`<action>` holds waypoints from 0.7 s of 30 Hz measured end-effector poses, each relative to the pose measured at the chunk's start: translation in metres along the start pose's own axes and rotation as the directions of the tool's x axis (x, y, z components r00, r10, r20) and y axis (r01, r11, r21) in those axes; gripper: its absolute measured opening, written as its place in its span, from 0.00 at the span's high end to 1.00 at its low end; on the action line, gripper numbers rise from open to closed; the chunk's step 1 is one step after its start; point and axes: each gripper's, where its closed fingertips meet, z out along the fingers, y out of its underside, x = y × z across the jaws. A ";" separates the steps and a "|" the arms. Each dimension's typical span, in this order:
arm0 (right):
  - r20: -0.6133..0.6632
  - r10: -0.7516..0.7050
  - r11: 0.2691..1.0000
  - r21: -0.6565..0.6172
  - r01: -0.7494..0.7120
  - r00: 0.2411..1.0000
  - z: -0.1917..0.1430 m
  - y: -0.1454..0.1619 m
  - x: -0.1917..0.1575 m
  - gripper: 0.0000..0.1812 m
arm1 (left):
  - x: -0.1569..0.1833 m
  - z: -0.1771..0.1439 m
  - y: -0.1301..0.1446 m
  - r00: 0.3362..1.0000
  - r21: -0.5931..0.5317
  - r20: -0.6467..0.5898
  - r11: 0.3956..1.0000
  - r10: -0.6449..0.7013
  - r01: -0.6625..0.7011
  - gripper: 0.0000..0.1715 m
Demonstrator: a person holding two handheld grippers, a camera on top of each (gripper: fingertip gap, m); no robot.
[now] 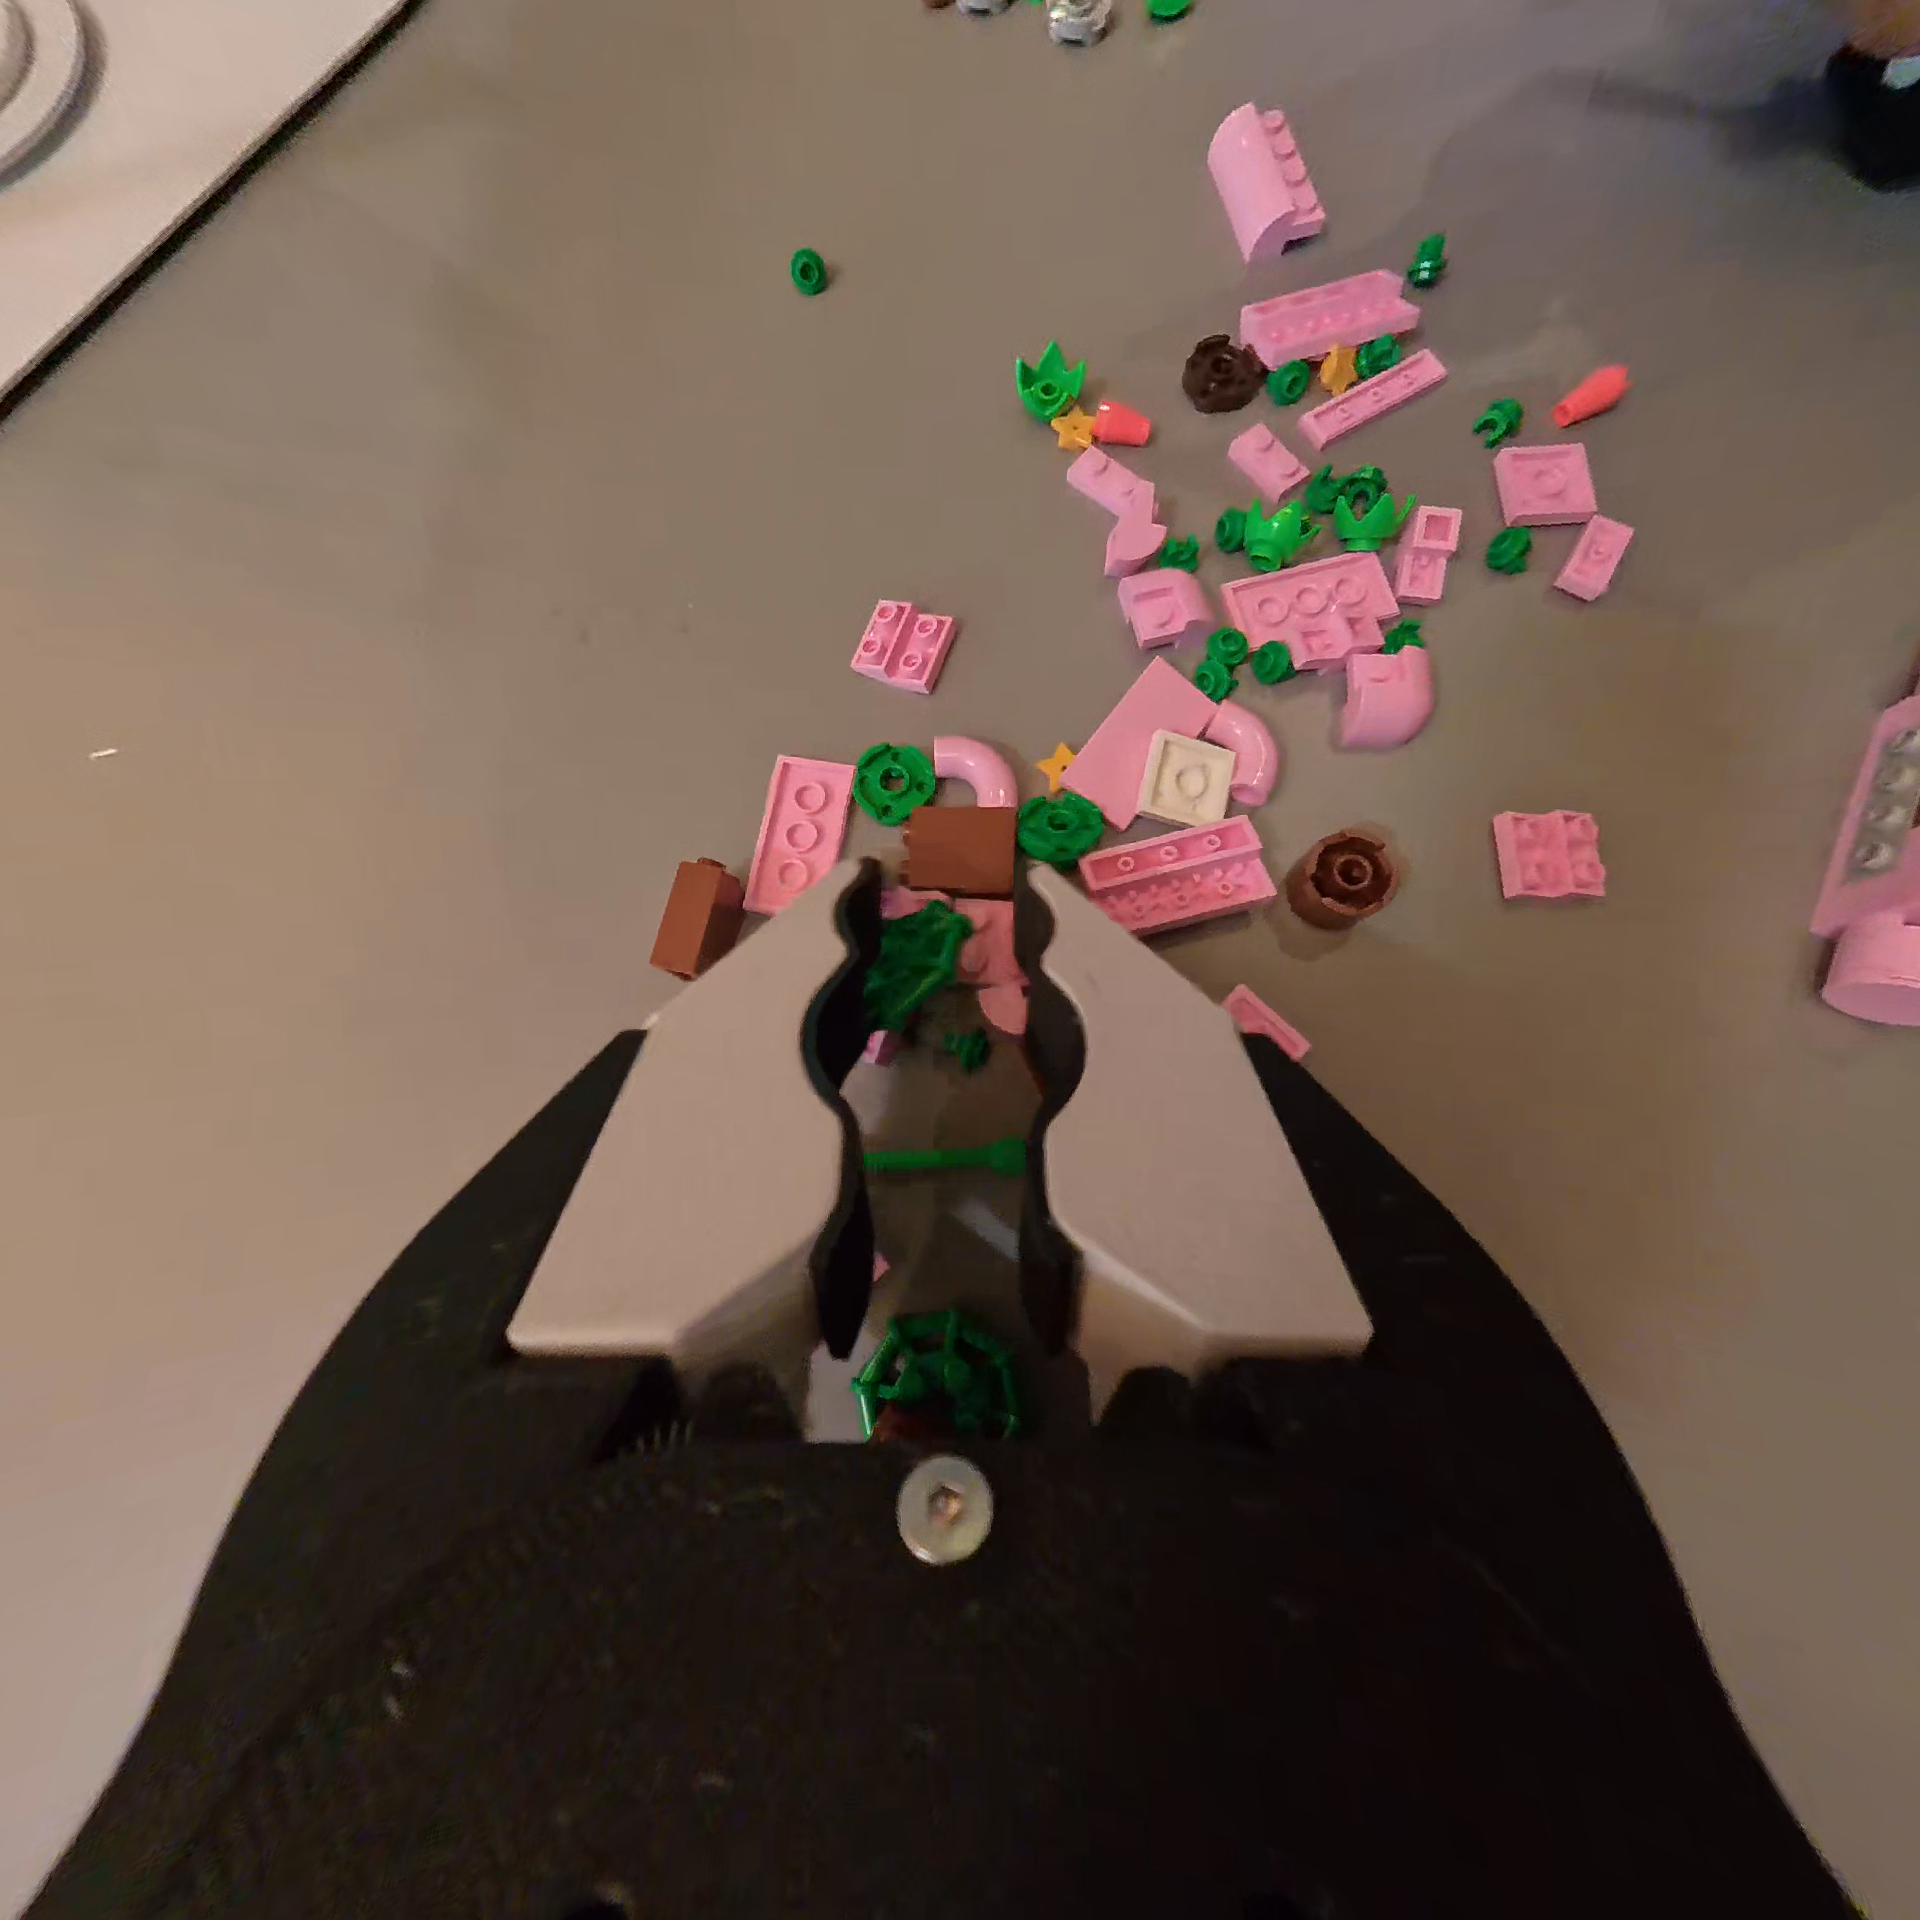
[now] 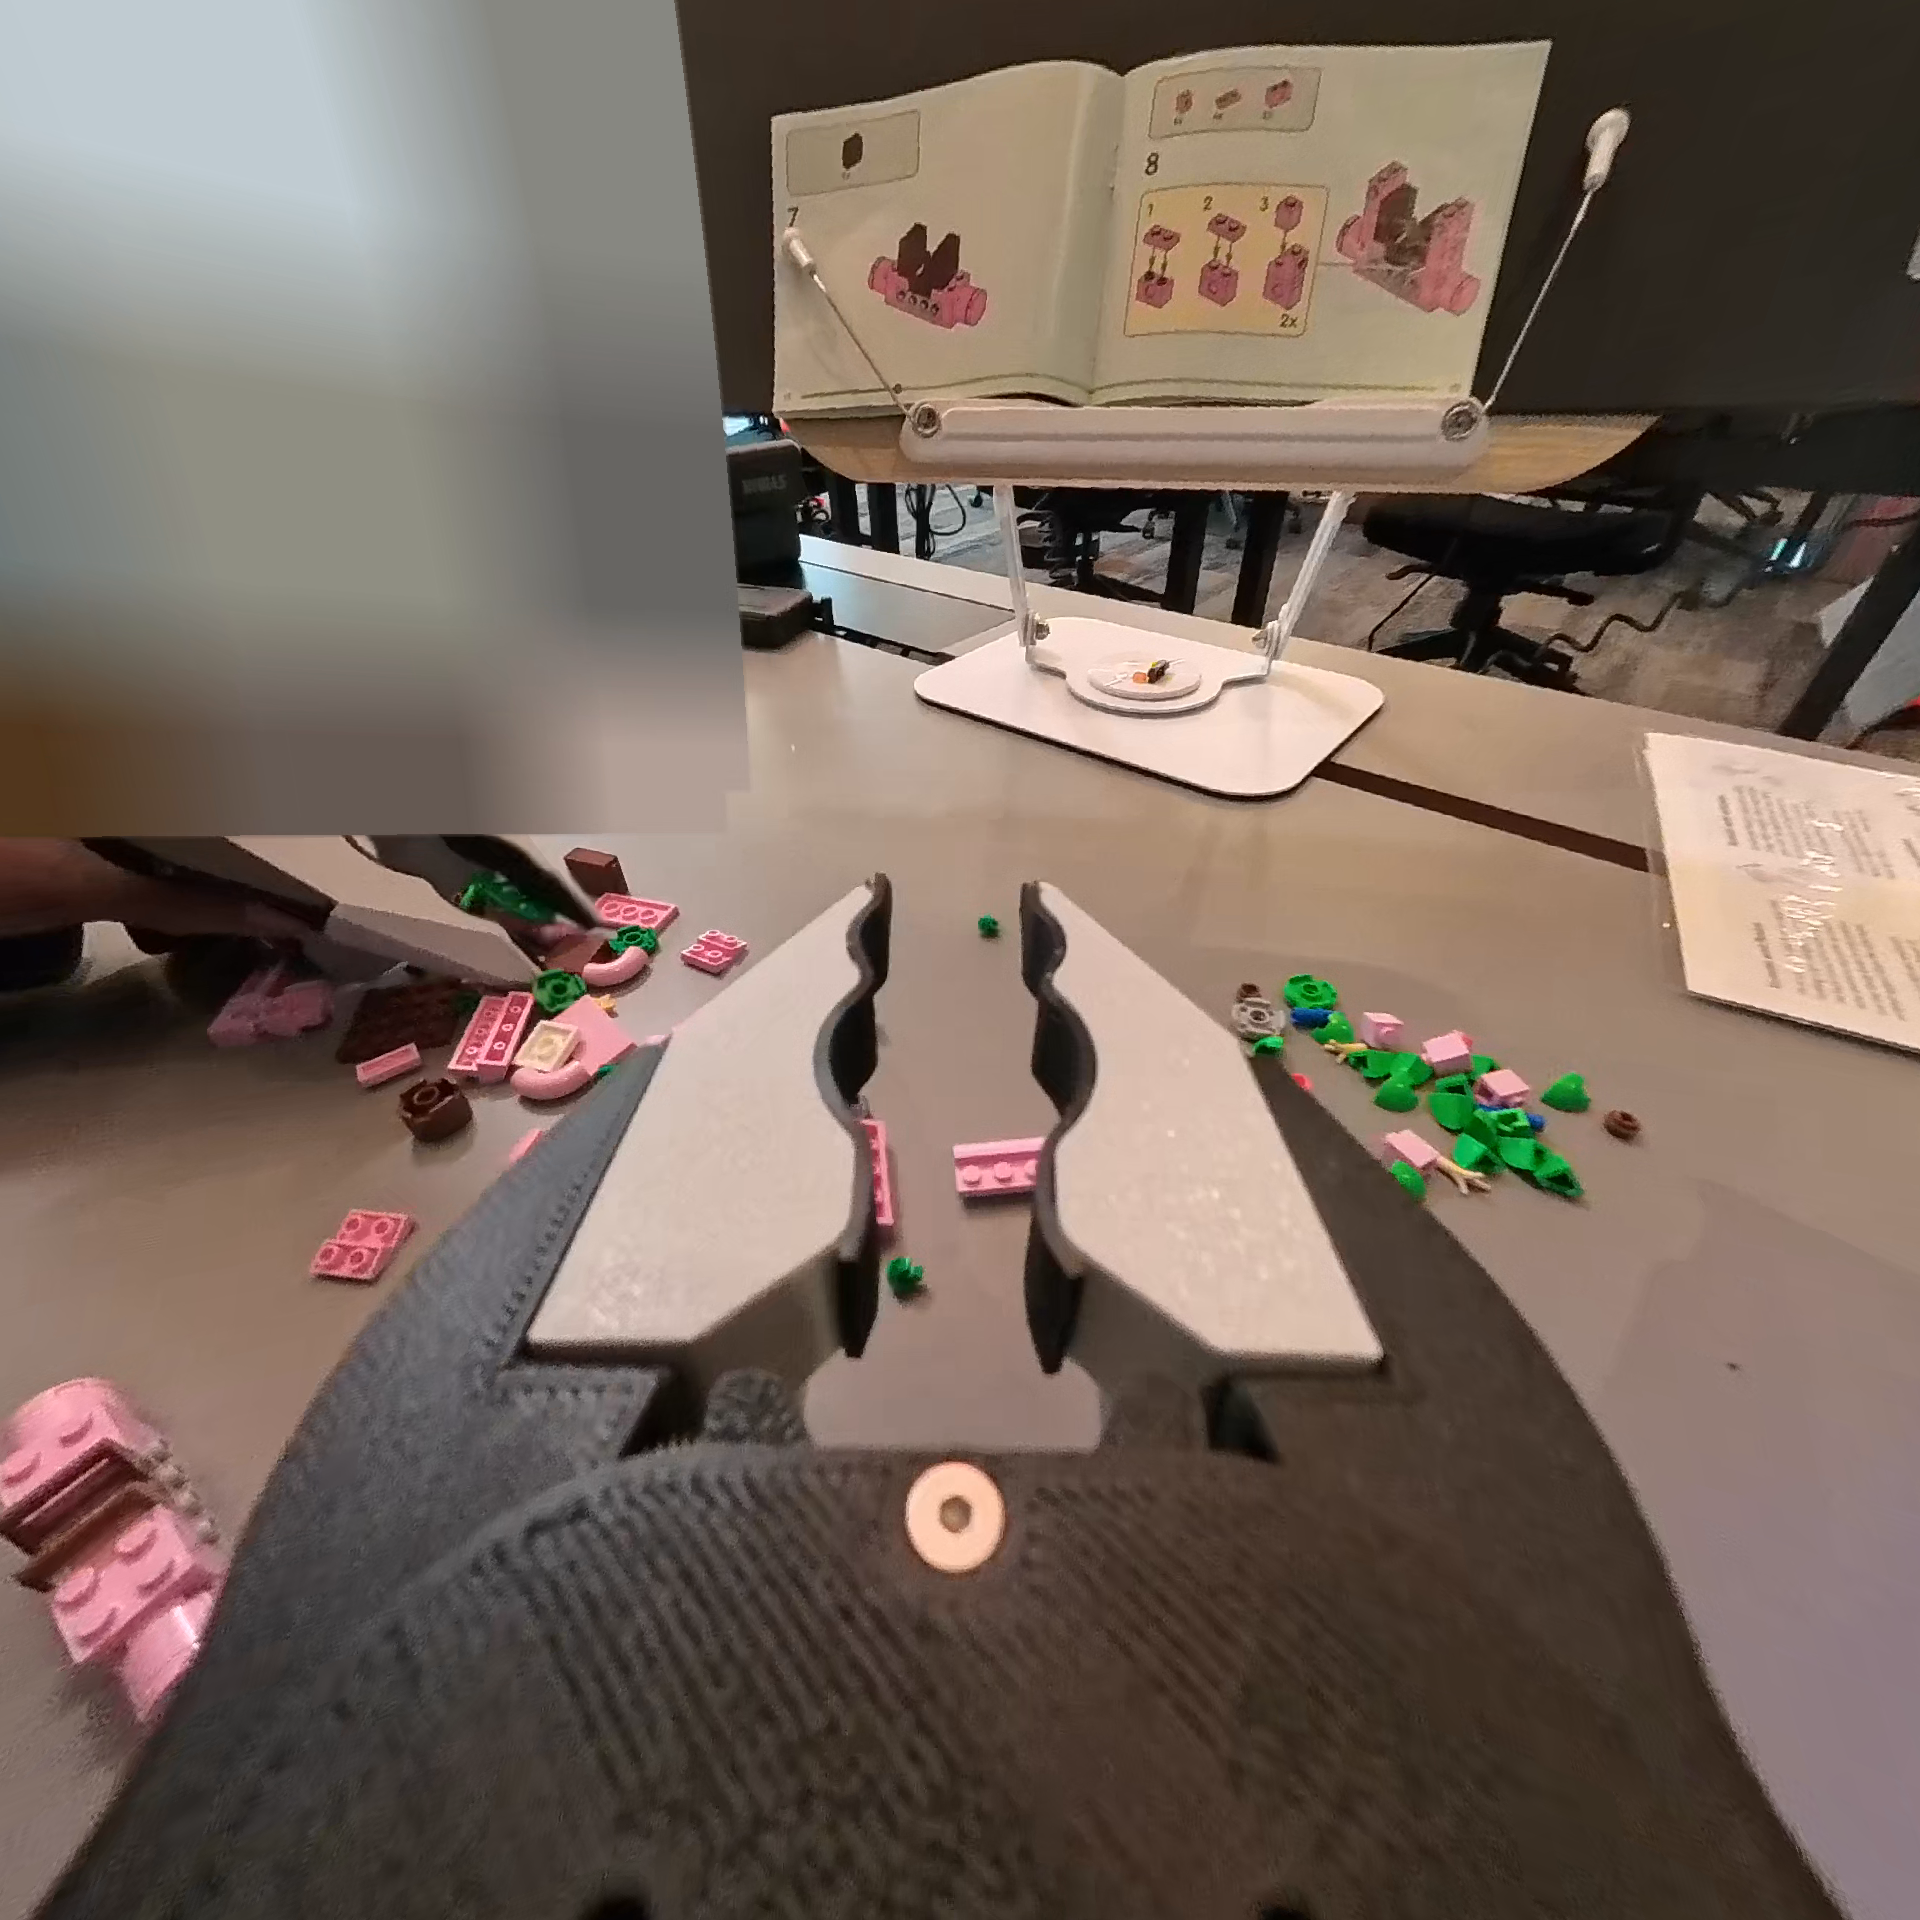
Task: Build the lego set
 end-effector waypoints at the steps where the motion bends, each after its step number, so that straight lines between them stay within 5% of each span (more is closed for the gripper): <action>1: -0.006 -0.005 1.000 0.003 0.005 1.000 -0.001 -0.001 0.001 0.87 | 0.003 0.000 0.000 1.000 -0.001 -0.019 1.000 0.003 -0.003 0.88; 6: -0.041 -0.049 0.998 0.039 0.051 0.998 -0.007 -0.014 0.005 0.88 | 0.004 -0.007 -0.006 0.999 0.059 -0.033 0.998 0.004 -0.002 0.88; 12: -0.021 -0.087 0.991 0.099 0.089 0.996 -0.015 -0.032 -0.006 0.87 | 0.008 -0.052 -0.058 0.998 0.405 0.004 0.913 0.062 -0.058 0.88; 15: 0.187 0.022 0.998 0.055 -0.033 0.982 -0.012 -0.027 -0.039 0.84 | 0.032 -0.064 -0.073 0.970 0.465 0.090 0.852 0.226 -0.242 0.88; 18: 0.402 0.273 0.960 -0.058 -0.273 0.874 -0.011 -0.021 -0.075 0.78 | 0.061 -0.059 -0.075 0.897 0.436 0.178 0.785 0.404 -0.440 0.88; 21: 0.479 0.400 0.914 -0.145 -0.380 0.782 -0.010 -0.015 -0.092 0.77 | 0.080 -0.046 -0.071 0.809 0.361 0.244 0.724 0.535 -0.588 0.88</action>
